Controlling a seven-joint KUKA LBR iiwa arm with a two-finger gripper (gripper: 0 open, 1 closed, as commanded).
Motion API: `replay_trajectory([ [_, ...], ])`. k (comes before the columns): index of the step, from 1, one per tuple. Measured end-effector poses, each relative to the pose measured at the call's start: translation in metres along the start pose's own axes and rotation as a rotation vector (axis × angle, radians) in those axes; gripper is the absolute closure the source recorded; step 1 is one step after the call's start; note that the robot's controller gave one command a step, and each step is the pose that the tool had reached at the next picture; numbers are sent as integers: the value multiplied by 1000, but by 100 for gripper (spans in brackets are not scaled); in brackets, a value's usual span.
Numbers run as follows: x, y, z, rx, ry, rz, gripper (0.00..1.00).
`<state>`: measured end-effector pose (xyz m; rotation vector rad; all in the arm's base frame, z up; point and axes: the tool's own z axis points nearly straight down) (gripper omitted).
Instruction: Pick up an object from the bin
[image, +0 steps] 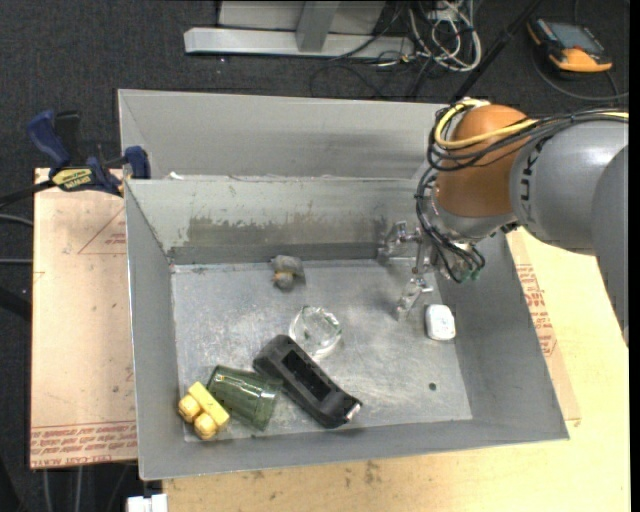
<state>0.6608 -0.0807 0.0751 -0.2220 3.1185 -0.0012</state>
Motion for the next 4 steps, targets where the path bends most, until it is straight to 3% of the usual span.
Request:
replay_trajectory([
  [1, 48, -25, 0, -2, -2, -58, 0],
  [2, 72, -39, 0, -1, 0, -86, 0],
  [3, 59, -61, 0, -11, 9, -311, 100],
  [4, 59, -61, 0, -11, 9, -311, 100],
])
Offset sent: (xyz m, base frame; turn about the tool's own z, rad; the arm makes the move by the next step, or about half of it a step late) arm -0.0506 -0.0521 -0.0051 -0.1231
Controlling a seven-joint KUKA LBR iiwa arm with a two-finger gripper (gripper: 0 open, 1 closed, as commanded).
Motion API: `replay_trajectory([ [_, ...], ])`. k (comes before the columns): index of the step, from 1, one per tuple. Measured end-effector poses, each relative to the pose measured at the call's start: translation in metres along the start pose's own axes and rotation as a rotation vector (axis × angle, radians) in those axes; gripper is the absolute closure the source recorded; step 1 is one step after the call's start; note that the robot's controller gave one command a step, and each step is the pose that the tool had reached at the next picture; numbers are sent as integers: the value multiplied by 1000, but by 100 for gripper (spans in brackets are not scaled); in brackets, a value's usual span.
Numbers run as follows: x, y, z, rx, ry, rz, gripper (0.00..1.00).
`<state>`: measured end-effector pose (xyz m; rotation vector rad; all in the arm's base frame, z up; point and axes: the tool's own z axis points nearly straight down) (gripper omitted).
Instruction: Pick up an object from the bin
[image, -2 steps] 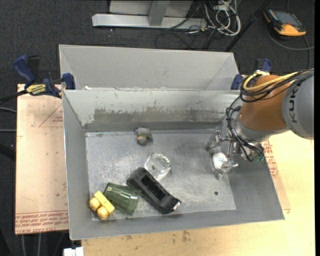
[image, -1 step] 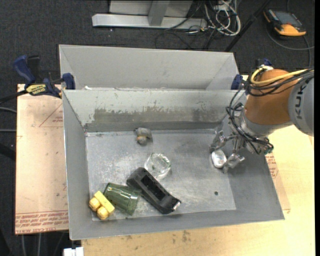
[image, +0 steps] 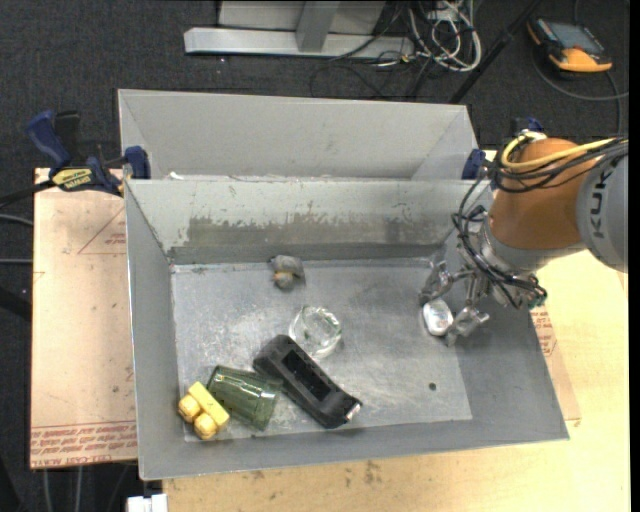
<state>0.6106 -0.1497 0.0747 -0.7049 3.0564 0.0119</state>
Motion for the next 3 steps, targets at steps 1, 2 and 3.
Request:
replay_trajectory([
  [1, 6, 4, -43, 1, 8, 3, 100],
  [2, -1, 6, -85, 11, -2, 2, 100],
  [3, 12, 16, -66, 6, 3, -2, 100],
])
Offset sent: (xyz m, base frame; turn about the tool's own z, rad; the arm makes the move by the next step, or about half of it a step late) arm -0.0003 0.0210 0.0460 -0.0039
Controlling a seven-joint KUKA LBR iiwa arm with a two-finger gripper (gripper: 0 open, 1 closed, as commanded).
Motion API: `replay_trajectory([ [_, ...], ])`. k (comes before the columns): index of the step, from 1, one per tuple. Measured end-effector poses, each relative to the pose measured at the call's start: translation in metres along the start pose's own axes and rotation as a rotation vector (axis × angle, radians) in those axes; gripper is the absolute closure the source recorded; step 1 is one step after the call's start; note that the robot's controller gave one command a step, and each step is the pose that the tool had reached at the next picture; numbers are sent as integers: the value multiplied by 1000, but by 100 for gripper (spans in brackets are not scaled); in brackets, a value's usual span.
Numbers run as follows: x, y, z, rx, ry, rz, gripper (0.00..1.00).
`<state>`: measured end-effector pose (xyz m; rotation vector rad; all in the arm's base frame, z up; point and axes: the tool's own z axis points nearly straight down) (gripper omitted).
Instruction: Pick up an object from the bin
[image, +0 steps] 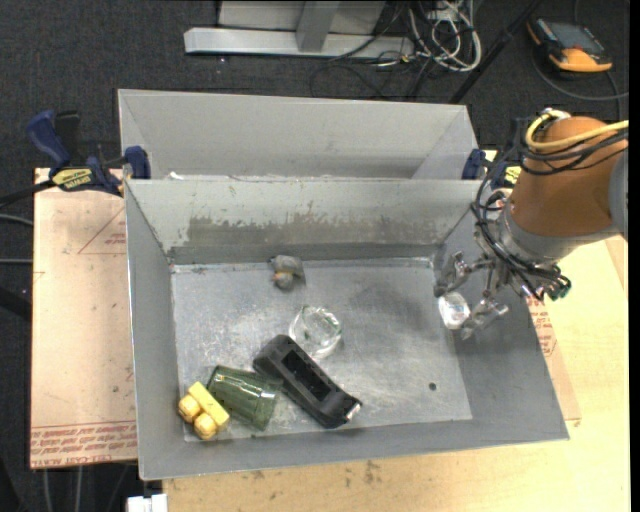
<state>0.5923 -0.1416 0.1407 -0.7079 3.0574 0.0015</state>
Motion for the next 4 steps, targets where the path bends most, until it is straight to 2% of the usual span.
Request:
replay_trajectory([
  [1, -18, -8, -8, -1, 2, -12, 100],
  [2, -22, -11, 4, 1, -2, -12, 100],
  [3, -28, -5, 5, -2, 1, 32, 100],
  [4, -34, -9, 6, 2, -2, 35, 100],
])
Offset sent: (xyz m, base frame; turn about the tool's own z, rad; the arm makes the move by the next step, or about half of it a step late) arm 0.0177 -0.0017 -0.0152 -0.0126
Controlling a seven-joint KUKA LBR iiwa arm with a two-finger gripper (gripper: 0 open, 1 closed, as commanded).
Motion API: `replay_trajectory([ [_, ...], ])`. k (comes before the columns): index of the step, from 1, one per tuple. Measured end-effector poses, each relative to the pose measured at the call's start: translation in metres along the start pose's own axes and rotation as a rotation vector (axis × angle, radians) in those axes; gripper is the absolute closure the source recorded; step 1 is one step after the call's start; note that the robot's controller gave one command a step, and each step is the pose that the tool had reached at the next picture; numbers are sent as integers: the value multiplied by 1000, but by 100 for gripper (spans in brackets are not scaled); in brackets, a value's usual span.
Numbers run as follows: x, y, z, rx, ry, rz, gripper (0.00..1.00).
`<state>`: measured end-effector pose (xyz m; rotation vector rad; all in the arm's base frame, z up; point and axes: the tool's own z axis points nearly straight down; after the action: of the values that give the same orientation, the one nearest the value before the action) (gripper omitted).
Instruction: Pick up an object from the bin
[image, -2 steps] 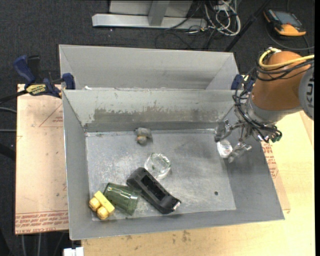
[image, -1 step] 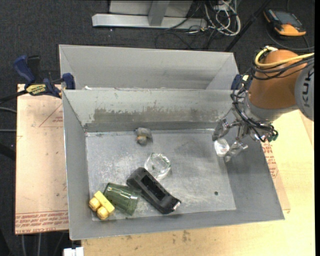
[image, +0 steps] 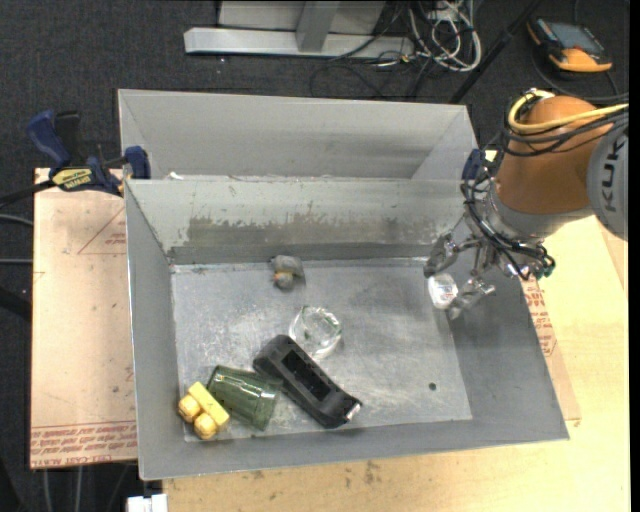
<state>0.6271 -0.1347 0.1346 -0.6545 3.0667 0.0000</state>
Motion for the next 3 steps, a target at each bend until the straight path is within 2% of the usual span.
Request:
replay_trajectory([
  [2, 3, 8, 14, -2, 1, 24, 100],
  [3, 52, 29, 24, -5, 8, -6, 100],
])
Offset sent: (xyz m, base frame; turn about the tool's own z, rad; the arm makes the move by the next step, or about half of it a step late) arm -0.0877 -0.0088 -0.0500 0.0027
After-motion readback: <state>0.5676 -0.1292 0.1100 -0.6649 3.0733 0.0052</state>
